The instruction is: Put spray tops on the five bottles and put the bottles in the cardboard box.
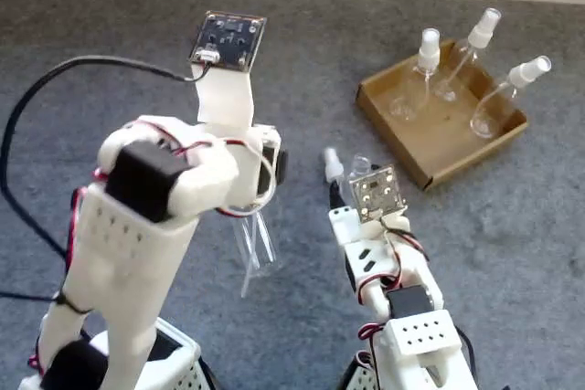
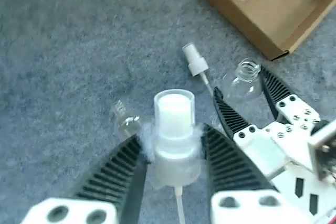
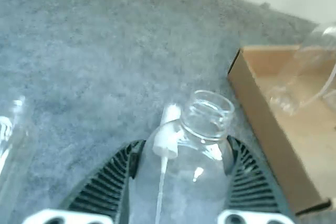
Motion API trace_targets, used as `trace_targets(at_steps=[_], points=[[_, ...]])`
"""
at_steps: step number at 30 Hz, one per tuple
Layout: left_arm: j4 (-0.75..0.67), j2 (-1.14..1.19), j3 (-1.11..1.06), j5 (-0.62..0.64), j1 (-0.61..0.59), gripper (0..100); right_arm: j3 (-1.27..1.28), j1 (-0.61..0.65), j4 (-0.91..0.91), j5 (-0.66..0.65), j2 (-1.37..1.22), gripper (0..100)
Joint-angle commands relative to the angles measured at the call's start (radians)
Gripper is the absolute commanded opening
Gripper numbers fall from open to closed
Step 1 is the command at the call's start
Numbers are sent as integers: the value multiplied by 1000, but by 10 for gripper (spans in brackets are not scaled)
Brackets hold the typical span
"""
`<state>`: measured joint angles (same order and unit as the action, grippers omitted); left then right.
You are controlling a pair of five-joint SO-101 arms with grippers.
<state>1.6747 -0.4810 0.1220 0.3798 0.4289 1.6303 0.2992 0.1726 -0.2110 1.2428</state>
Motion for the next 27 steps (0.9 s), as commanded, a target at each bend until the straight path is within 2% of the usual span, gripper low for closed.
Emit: trace_targets(at_steps=[1,4,10,14,23,27], points=[[-140,-111,-64,-126,8,43,10,7,-33,-14,21,128],[-229,-170,-162,-135,12,44,15,7,-33,-15,21,128],[-505,-298,-348,-138,8,44,18,35,-33,-21,21,128],[-583,-400,-467,-138,15,45,18,70,-33,-21,21,128],[-937,-578,-746,-138,13,42,18,70,-33,-21,21,128],[-1026,-638,-839,-138,16,42,18,70,-33,-23,21,128]])
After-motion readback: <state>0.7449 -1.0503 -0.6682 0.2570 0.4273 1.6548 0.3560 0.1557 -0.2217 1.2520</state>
